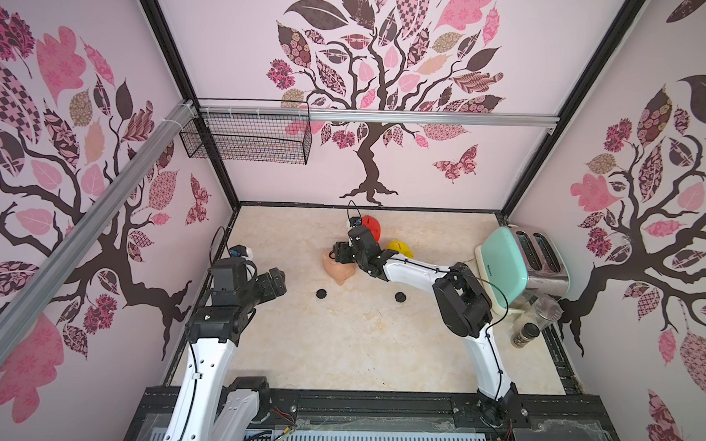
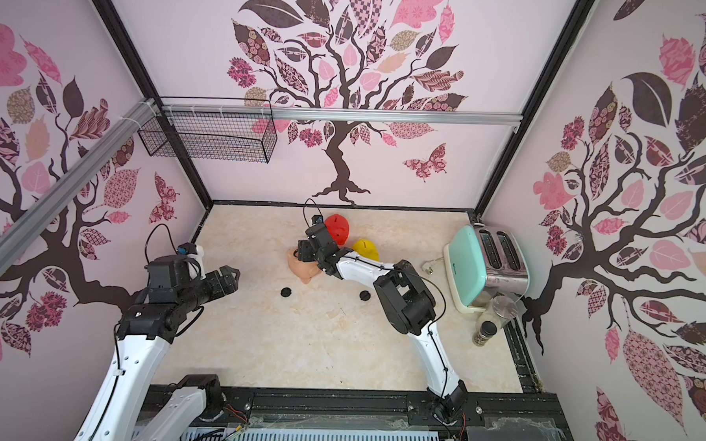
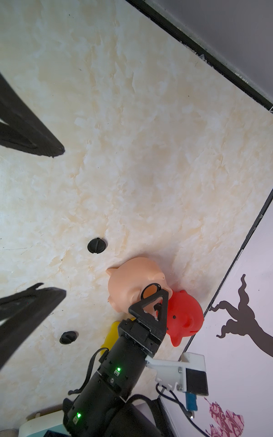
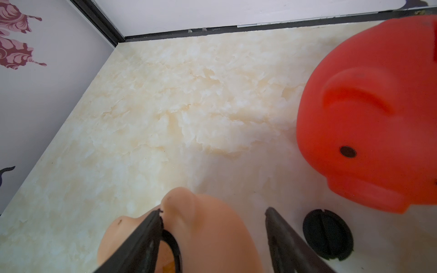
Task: Close piggy banks
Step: Turn over the piggy bank at the center of the board, then adjust the piggy bank at the center of the board.
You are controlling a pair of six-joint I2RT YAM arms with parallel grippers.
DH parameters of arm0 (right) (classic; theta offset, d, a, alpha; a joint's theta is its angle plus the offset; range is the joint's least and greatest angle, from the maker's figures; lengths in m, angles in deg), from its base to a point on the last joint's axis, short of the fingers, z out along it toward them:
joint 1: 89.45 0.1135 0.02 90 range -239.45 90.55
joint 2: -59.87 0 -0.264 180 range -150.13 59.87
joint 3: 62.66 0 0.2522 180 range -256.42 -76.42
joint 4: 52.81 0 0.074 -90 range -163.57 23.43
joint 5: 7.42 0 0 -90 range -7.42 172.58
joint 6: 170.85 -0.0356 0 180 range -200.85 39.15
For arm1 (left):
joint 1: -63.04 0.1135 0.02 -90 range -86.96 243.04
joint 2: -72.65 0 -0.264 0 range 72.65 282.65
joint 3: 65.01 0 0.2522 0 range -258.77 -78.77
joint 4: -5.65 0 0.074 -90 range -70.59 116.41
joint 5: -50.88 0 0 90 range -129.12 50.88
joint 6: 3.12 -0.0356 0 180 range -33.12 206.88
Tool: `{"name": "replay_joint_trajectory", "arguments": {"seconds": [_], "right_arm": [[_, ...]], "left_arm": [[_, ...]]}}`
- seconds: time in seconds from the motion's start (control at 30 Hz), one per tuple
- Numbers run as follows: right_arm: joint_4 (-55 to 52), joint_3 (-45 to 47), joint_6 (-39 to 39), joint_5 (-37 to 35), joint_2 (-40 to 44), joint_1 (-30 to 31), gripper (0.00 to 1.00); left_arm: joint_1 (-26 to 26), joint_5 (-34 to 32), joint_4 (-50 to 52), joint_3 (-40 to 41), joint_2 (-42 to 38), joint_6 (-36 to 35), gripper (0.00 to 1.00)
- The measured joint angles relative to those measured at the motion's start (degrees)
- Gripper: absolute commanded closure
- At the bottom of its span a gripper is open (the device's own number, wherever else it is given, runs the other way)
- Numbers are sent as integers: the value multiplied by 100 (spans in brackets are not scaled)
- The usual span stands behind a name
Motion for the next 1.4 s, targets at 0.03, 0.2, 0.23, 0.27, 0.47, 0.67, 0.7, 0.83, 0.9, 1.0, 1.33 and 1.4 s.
{"name": "replay_joint_trajectory", "arguments": {"seconds": [0.03, 0.2, 0.23, 0.27, 0.47, 0.67, 0.7, 0.83, 0.9, 1.0, 1.33, 1.4], "right_arm": [[-11, -2, 11, 11, 2, 0, 25], [-168, -28, 170, 48, 72, 2, 13], [-238, -35, 219, 57, 114, 2, 12], [-306, -48, 271, 57, 153, 2, 11], [-708, -214, 612, 37, 629, 2, 8], [-739, 282, 758, 258, 1716, 2, 11], [-743, 468, 763, 319, 1939, 2, 11], [-671, 1342, 763, 601, 2787, 7, 14], [-643, 1735, 743, 721, 3108, 11, 16], [-603, 2376, 647, 892, 3595, 33, 17], [-774, 4000, 573, 1237, 5066, 68, 17], [-767, 4247, 507, 1294, 5313, 66, 18]], "left_arm": [[-4, 2, -2, 0, 0, 0, 11], [-33, 2, 0, 0, 2, -2, 11], [-35, 2, 0, 0, 7, -7, 11], [-44, 0, 0, 0, 15, -13, 11], [-144, -2, 31, 0, 63, -20, 11], [-280, -31, 44, 0, 66, -22, 11], [-313, -42, 44, 0, 68, -22, 12], [-468, -48, 44, 0, 61, -39, 12], [-529, -48, 44, 0, 44, -42, 12], [-570, -48, 39, 0, 31, -44, 12], [-570, 109, 17, 0, 116, -83, 13], [-570, 153, 15, 0, 120, -87, 13]]}}
